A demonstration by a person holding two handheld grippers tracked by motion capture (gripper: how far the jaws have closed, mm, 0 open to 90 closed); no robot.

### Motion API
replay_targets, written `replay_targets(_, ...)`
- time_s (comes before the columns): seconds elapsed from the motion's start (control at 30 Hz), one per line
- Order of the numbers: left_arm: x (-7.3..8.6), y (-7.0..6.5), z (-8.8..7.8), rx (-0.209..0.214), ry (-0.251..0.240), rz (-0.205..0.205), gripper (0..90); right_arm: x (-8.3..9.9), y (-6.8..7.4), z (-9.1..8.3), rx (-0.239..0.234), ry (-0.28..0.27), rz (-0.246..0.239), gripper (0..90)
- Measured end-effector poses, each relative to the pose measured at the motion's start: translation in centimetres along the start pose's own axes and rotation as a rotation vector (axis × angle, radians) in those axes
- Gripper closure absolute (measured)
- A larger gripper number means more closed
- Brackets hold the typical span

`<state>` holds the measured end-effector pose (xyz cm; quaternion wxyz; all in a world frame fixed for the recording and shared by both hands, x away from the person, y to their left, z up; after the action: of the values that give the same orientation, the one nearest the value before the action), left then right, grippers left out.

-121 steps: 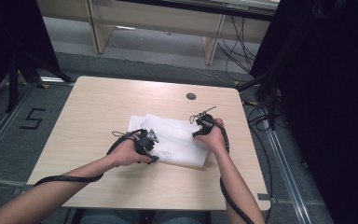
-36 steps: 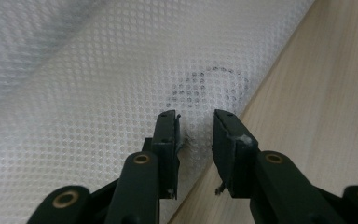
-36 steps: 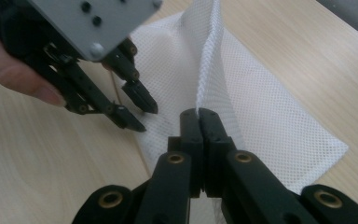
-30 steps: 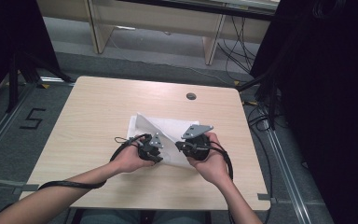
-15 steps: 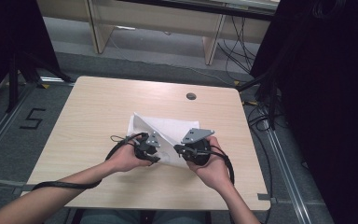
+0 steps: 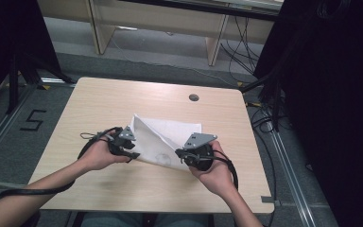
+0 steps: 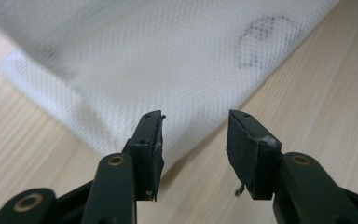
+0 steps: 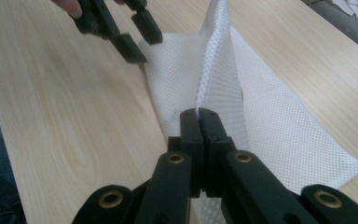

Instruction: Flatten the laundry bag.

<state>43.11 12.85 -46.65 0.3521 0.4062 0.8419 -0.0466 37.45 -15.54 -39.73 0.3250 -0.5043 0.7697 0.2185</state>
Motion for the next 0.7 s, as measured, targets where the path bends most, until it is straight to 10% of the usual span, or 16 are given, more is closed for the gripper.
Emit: replay_targets(0.7,4.3,3.6,-3.7,-0.068,-0.062,-0.142,49.6,0.8,2.5,-0.3,-0.042,0.003,-0.04,90.0)
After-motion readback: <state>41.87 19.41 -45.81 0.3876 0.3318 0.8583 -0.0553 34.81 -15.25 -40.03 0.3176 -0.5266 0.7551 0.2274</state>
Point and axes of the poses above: each handheld gripper's, and its own axes: z roughly forward along the jaws, x roughly out of its underside, y roughly to its left, the point moved 1 cm from there along z, roughly forward along the jaws, and after that the axes turned 13 degrees about -x, right-handed, at the moved point
